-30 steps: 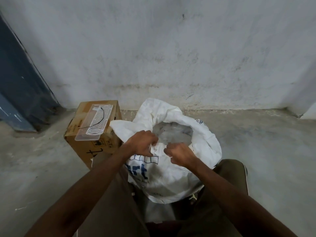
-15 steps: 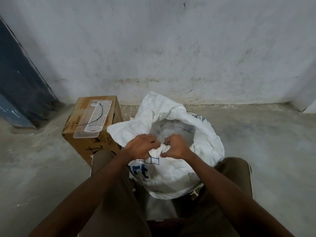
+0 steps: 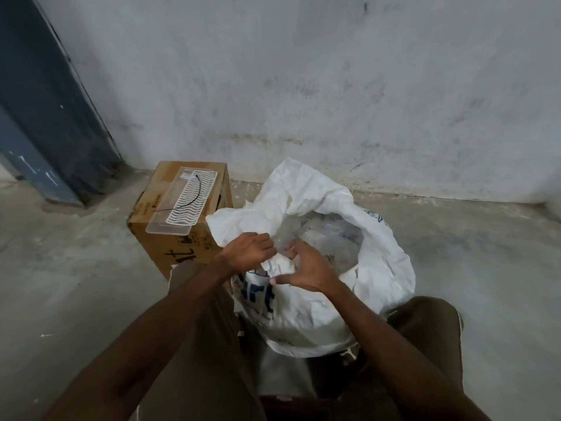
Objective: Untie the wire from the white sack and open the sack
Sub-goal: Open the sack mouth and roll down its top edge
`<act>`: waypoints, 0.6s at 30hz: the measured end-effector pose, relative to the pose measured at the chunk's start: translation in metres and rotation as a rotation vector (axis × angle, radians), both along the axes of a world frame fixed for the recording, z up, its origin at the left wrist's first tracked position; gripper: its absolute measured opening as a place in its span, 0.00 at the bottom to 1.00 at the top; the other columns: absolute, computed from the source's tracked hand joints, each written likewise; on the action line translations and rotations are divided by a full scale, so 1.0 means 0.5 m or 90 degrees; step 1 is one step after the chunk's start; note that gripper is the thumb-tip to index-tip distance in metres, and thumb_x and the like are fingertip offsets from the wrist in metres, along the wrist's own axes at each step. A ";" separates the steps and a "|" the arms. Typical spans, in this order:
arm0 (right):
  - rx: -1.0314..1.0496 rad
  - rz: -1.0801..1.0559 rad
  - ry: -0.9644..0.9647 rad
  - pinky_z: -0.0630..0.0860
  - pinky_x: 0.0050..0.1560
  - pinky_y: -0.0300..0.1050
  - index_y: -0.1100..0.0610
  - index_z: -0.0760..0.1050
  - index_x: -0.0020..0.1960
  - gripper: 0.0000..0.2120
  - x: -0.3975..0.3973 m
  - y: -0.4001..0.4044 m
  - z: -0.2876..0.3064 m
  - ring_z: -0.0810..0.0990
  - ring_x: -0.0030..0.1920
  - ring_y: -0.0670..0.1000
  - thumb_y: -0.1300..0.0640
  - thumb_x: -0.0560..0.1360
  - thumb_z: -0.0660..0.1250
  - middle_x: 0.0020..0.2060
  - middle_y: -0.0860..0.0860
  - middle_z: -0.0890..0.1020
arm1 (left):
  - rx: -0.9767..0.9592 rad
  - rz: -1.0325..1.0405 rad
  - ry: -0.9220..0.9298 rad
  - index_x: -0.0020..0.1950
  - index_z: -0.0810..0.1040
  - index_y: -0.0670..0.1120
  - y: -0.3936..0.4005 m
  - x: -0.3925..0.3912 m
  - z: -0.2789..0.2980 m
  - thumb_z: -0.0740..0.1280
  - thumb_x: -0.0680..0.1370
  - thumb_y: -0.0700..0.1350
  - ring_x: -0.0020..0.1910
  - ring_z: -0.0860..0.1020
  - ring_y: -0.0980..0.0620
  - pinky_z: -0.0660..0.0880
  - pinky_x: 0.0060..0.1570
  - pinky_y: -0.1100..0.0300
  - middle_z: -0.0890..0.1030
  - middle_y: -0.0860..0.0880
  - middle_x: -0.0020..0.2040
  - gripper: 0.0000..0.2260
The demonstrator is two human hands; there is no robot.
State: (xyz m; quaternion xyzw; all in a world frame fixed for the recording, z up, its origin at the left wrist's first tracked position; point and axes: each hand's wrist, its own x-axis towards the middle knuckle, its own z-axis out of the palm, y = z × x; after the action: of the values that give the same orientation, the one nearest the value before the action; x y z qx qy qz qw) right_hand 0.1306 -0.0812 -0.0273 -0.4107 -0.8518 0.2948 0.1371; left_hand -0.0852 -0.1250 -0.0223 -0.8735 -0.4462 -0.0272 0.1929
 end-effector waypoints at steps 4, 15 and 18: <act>0.015 -0.012 0.010 0.76 0.37 0.41 0.54 0.79 0.45 0.22 -0.043 0.007 -0.004 0.81 0.36 0.47 0.49 0.56 0.83 0.38 0.47 0.84 | -0.012 0.027 -0.146 0.46 0.79 0.47 -0.011 -0.009 -0.001 0.73 0.63 0.43 0.46 0.74 0.49 0.69 0.41 0.56 0.79 0.51 0.42 0.12; 0.115 -0.059 0.056 0.73 0.29 0.48 0.52 0.70 0.36 0.17 -0.061 -0.014 -0.061 0.75 0.29 0.51 0.51 0.58 0.78 0.29 0.47 0.76 | -0.224 0.781 -1.291 0.73 0.69 0.40 -0.051 0.067 0.035 0.70 0.78 0.47 0.63 0.76 0.45 0.73 0.58 0.56 0.75 0.43 0.70 0.26; 0.128 -0.041 0.050 0.73 0.28 0.49 0.52 0.69 0.37 0.18 -0.050 -0.010 -0.056 0.74 0.30 0.51 0.54 0.56 0.77 0.30 0.47 0.76 | -0.275 0.771 -1.392 0.68 0.74 0.39 -0.027 0.056 0.046 0.67 0.78 0.42 0.58 0.78 0.42 0.77 0.54 0.52 0.79 0.40 0.64 0.19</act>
State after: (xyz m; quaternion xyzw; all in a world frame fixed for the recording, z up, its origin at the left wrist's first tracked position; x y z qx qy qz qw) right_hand 0.1054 -0.0860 -0.0552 -0.4105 -0.8573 0.2191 0.2203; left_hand -0.0570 -0.1385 0.0009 -0.0654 -0.6942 -0.5666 -0.4391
